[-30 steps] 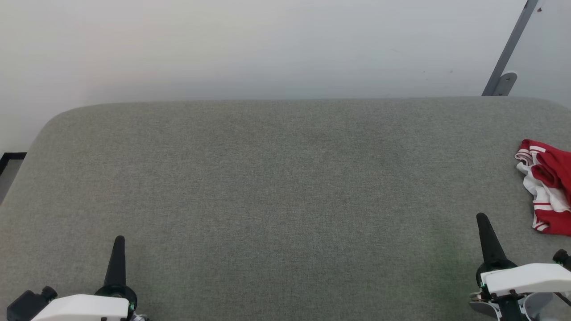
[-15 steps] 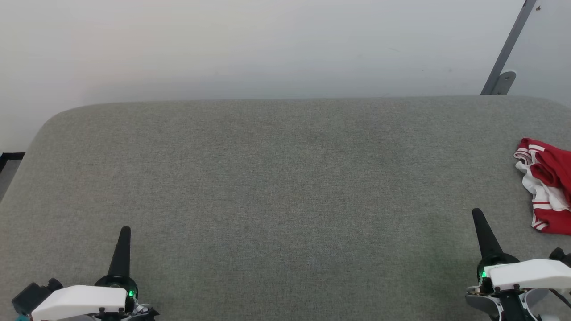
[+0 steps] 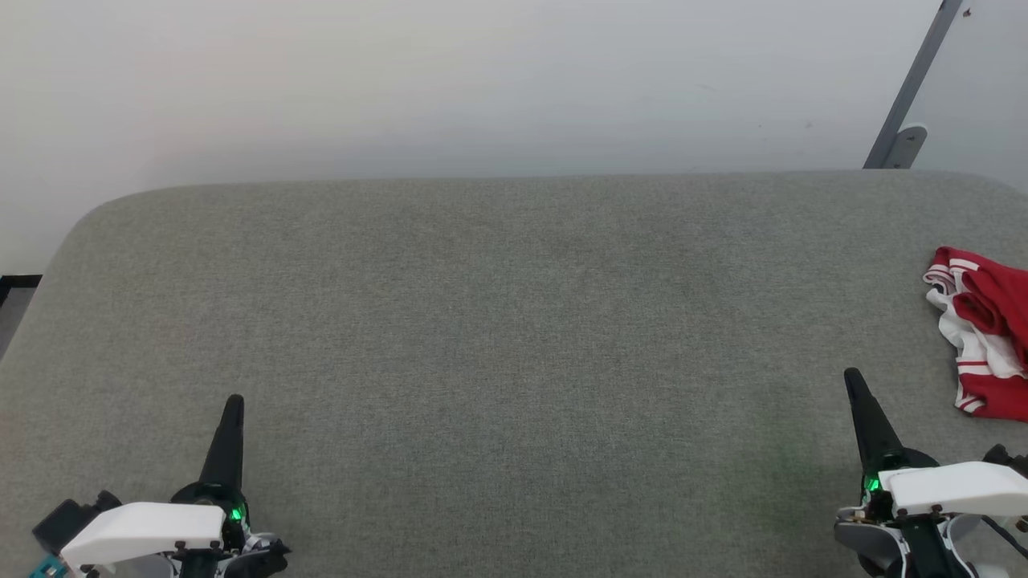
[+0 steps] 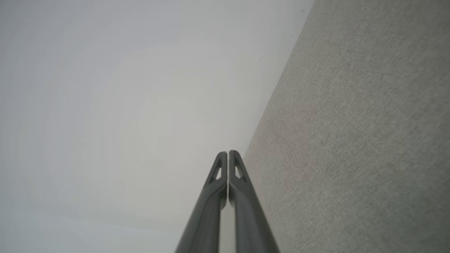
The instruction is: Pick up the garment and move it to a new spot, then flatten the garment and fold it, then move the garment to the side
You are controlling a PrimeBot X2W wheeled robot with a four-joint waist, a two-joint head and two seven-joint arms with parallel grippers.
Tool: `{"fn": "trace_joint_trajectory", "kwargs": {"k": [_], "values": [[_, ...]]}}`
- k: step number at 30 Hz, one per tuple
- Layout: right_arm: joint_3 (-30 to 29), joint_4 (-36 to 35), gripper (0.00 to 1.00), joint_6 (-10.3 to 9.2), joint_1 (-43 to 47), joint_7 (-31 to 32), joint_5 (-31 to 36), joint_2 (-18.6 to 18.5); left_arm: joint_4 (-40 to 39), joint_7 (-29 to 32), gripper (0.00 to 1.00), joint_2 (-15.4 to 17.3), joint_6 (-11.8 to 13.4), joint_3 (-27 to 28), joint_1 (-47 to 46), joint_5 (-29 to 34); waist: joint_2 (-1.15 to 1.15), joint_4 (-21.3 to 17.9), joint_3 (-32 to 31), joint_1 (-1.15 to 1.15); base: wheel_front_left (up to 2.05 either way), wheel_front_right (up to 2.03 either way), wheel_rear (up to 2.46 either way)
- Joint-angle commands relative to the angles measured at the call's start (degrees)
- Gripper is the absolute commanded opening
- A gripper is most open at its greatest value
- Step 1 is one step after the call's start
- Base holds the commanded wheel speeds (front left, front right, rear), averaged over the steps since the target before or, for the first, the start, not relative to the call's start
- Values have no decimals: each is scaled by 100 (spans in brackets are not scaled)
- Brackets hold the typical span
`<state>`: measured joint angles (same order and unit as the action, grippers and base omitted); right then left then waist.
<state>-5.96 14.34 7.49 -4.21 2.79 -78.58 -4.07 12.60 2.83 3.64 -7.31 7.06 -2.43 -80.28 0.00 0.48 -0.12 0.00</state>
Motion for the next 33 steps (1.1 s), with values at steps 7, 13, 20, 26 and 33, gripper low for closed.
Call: {"fn": "trace_joint_trajectory", "kwargs": {"k": [7, 13, 20, 26, 33], "values": [[-35, -51, 0, 0, -132, 114, -368, 32, 27, 112, 0, -17, -25, -16, -184, -334, 0, -10, 6, 0, 0, 0, 0], [-46, -49, 0, 0, -151, 192, -656, 63, 60, 191, 0, -36, -27, -25, -254, -582, 0, -20, 12, 0, 0, 0, 0], [-55, -47, 0, 0, -188, 272, -927, 93, 95, 269, 0, -56, -29, -35, -325, -815, 0, -30, 18, 0, 0, 0, 0], [-62, -45, 0, 0, -217, 333, -1159, 113, 121, 328, 0, -67, -30, -44, -363, -1016, 0, -38, 24, 0, 0, 0, 0], [-67, -41, 0, 0, -236, 395, -1410, 133, 151, 393, 0, -82, -31, -53, -432, -1226, 0, -48, 30, 0, 0, 0, 0]]}}
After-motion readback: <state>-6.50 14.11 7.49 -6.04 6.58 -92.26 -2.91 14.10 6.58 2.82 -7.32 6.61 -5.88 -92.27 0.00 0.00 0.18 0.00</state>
